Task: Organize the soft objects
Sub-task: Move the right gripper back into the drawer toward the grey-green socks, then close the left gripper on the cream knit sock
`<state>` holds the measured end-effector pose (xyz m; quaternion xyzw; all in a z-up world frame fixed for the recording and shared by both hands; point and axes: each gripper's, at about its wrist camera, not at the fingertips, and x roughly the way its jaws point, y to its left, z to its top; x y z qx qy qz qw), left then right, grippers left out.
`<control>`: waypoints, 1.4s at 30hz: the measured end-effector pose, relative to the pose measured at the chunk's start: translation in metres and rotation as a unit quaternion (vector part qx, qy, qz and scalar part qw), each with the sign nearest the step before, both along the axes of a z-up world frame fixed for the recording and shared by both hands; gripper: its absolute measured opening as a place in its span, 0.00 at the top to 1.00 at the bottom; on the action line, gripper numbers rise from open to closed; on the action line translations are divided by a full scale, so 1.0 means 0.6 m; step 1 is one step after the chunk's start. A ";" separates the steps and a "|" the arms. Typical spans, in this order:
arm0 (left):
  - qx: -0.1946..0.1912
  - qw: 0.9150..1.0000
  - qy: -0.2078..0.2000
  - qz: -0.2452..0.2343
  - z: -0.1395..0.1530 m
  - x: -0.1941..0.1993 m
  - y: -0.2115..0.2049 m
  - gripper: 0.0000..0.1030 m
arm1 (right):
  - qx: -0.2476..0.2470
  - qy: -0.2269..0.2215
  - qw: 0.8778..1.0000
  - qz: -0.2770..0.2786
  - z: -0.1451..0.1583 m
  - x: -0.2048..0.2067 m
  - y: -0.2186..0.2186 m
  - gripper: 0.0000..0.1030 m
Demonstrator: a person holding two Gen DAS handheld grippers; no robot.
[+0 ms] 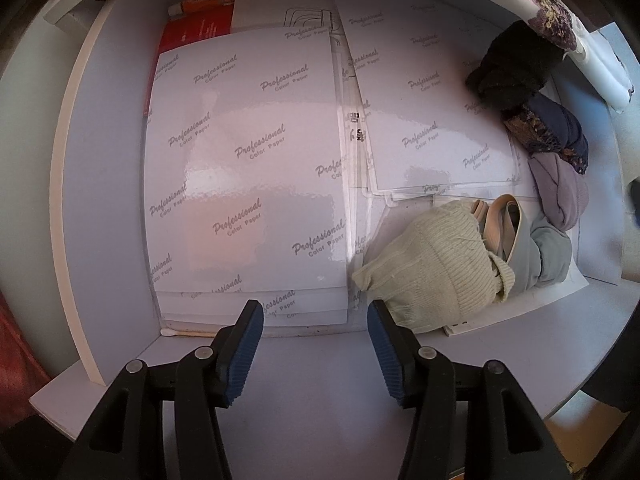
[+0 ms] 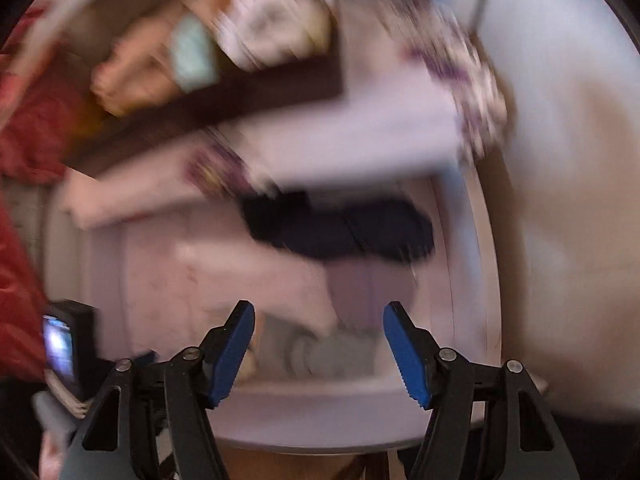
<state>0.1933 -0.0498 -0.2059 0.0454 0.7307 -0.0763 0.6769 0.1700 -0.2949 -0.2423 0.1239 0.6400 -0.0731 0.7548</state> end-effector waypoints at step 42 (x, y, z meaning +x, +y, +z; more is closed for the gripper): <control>-0.082 0.997 -0.011 0.006 0.043 0.006 -0.011 0.35 | -0.006 0.108 0.994 -0.014 -0.121 -0.014 0.004 0.28</control>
